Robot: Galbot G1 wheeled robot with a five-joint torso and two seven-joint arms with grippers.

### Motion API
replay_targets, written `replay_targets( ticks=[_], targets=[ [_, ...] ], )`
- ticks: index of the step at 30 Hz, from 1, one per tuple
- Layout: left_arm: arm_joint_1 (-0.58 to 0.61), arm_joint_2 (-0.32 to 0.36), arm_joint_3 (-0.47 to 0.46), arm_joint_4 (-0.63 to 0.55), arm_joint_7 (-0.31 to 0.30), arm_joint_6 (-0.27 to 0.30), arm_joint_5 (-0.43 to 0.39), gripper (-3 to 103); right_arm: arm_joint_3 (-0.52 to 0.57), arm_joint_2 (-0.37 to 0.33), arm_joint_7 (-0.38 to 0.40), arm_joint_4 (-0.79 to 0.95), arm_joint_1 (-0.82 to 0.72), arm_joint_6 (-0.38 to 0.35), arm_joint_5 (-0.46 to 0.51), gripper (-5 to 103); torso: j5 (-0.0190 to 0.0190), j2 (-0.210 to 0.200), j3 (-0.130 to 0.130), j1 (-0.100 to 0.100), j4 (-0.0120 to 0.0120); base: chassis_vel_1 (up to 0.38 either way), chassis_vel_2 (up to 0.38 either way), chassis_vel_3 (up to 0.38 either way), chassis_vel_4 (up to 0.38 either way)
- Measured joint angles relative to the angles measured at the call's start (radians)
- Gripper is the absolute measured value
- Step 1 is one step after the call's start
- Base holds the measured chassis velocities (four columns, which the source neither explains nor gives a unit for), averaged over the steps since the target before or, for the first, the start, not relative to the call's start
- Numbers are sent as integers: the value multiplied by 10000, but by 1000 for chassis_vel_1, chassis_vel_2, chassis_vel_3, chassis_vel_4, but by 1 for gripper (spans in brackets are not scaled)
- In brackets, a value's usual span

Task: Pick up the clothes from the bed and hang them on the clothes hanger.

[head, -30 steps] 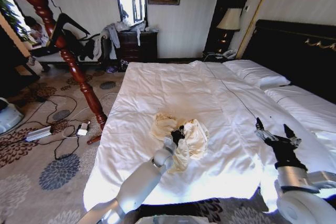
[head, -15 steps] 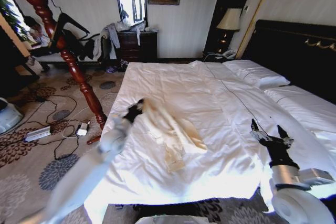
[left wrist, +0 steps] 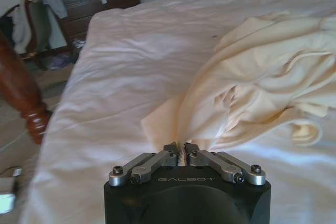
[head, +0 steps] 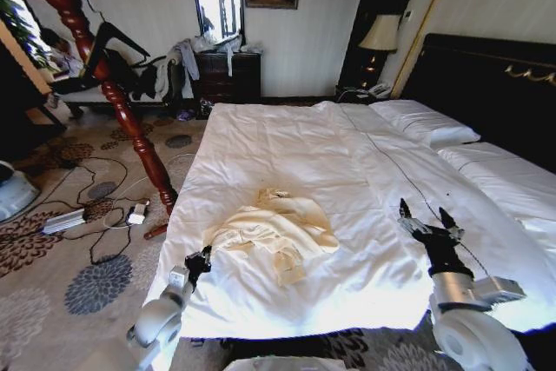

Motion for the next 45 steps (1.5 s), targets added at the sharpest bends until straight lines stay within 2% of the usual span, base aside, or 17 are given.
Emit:
replay_targets(
  ticks=[1,4,5,7,10,12,14,16,18,21,22,25,26,30,31,34,45],
  targets=[
    [0,0,0,0,0,0,0,7,0,0,0,0,0,0,0,100,0,0,0,0,0,0,0,0,0],
    [385,434,-458,-625,-473,459,374,23,95,2,0,29,-82,65,-17,100,0,0,0,-1,2,0,0,0,0],
    [458,631,-617,-851,-438,331,693,28,132,11,-1,36,-102,89,-19,100,2,0,0,-1,1,0,0,0,0],
    [484,821,-753,-1057,-236,43,1035,28,161,27,0,44,-120,106,-22,100,2,0,1,0,2,0,0,0,0],
    [153,1283,-828,-1360,1100,-1482,1888,44,200,112,-1,59,-173,133,-78,100,3,0,1,-1,1,0,0,0,0],
    [-534,1327,-302,-1183,2184,-2389,2067,55,199,197,-1,62,-206,135,-156,100,-1,0,1,-1,-3,0,0,0,0],
    [-828,1266,-64,-1010,2483,-2546,2192,55,198,225,0,62,-223,136,-182,100,1,0,1,-1,-1,0,0,0,0],
    [-1850,976,864,-266,3061,-2857,2985,66,198,279,0,63,-288,136,-222,100,0,0,1,-2,4,0,0,0,0],
    [-2336,819,1341,116,3200,-2959,3392,71,223,287,7,64,-321,135,-228,100,-3,0,1,-1,0,0,0,0,0],
    [-3692,138,2747,1267,3392,-3225,4359,87,360,328,43,73,-409,117,-232,100,2,-2,2,0,-1,0,0,0,0],
    [-3692,138,2747,1267,3392,-3225,4359,87,360,328,43,73,-409,117,-232,100,2,-2,2,0,-1,0,0,0,0],
    [-4415,-577,3552,2083,3463,-3428,5248,97,481,485,67,117,-504,89,-236,100,-1,-1,2,0,-2,0,0,0,0],
    [-4415,-577,3552,2083,3463,-3428,5248,97,481,485,67,117,-504,89,-236,100,-1,-1,2,0,-2,0,0,0,0],
    [-4934,-722,4279,2937,3704,-3569,6700,100,632,716,93,192,-595,62,-245,100,1,-2,2,0,1,0,0,0,0],
    [-4934,-722,4279,2937,3704,-3569,6700,100,632,716,93,192,-595,62,-245,100,1,-2,2,0,1,0,0,0,0],
    [-5428,-706,4670,3442,3851,-3793,7695,100,695,923,118,231,-628,53,-274,100,2,-1,2,0,4,0,0,0,0],
    [-6431,-1760,5253,4158,3356,-3537,7822,100,749,1544,140,365,-766,47,-509,100,1,-2,1,0,0,0,0,0,0]
  ],
)
